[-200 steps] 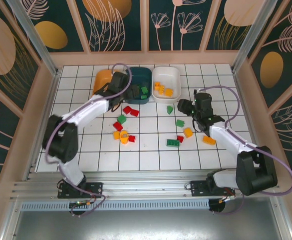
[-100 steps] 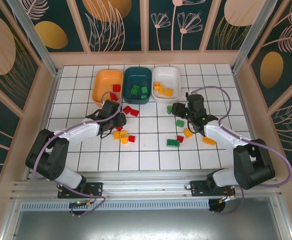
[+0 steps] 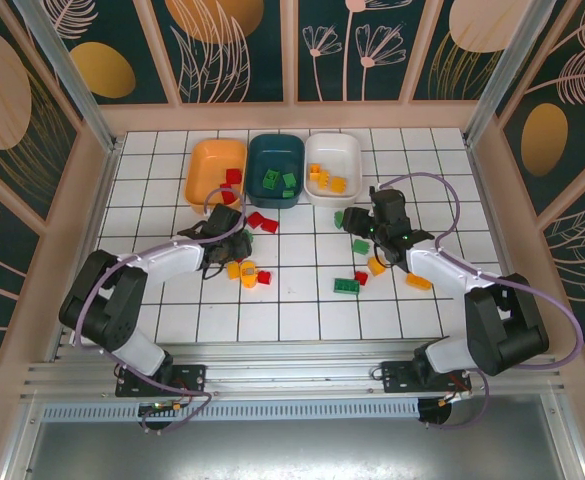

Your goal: Sort the legos into containers by color

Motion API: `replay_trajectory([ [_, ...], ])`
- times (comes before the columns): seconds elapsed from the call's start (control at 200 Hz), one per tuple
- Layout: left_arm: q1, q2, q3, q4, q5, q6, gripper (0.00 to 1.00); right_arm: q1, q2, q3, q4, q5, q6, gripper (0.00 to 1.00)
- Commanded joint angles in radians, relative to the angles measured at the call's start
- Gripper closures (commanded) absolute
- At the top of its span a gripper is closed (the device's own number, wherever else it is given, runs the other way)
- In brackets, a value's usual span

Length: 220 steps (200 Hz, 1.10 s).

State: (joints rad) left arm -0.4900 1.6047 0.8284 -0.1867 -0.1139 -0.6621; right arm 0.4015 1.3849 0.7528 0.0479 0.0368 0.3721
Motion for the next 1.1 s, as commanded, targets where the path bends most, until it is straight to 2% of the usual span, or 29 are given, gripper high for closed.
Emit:
replay_trajectory([
  [0.0,0.002,0.031,-0.002,-0.020,-0.024,-0.047,0.45,0.009,0.015,0.021,0.017,0.032,-0.016,0.35],
  [0.38,0.003,0.103,0.041,0.015,-0.050,-0.038,0.53,0.009,0.011,0.016,0.012,0.043,-0.020,0.35],
  [0.661,0.002,0.103,0.051,-0.017,-0.113,-0.005,0.68,0.010,-0.001,0.014,0.010,0.036,-0.022,0.35],
  [0.851,0.002,0.024,0.058,-0.068,-0.126,0.020,0.75,0.010,0.001,0.014,0.012,0.033,-0.021,0.35],
  [0.966,0.002,-0.057,0.069,-0.112,-0.138,0.044,0.75,0.011,0.002,0.014,0.015,0.031,-0.019,0.35],
  [1.096,0.002,-0.120,0.092,-0.157,-0.207,0.066,0.72,0.010,0.005,0.016,0.018,0.023,-0.016,0.35],
])
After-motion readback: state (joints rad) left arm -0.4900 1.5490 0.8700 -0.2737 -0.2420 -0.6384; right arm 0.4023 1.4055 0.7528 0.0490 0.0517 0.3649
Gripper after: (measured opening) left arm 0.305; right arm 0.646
